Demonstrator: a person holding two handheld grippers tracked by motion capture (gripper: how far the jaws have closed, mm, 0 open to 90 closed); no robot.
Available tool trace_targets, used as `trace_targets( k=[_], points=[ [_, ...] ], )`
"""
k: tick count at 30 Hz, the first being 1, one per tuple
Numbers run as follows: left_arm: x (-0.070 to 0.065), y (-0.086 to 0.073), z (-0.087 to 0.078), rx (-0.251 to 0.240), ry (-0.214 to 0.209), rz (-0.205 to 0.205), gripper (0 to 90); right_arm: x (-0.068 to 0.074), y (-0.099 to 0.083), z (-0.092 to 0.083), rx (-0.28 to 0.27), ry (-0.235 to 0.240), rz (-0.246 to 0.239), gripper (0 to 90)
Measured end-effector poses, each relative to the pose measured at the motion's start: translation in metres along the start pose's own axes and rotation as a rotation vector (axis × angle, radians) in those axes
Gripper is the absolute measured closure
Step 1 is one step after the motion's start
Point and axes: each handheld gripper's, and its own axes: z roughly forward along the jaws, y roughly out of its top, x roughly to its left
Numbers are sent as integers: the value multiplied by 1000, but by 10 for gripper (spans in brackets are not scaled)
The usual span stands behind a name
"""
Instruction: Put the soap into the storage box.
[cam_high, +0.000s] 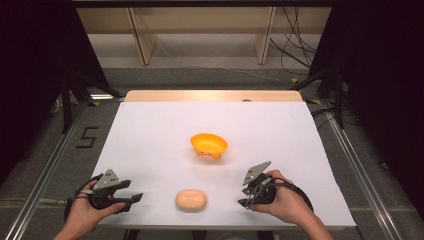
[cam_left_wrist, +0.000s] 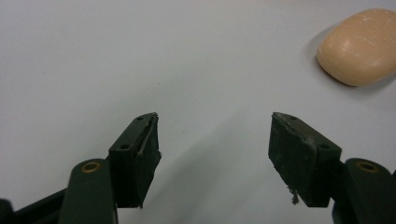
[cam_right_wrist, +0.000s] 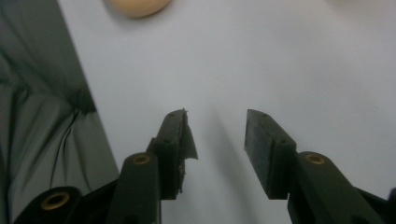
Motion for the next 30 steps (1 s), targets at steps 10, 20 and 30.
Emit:
trace_targets(
  k=[10, 20, 30],
  points=[
    [-1, -1, 1, 9, -6, -13, 328, 14, 30, 1, 161, -1, -170, 392],
    [3, 0, 0, 39, -4, 35, 327, 17, 51, 10, 297, -30, -213, 428],
    [1, -1, 2, 28, 0, 11, 325, 20, 66, 19, 311, -15, -274, 409]
  ],
)
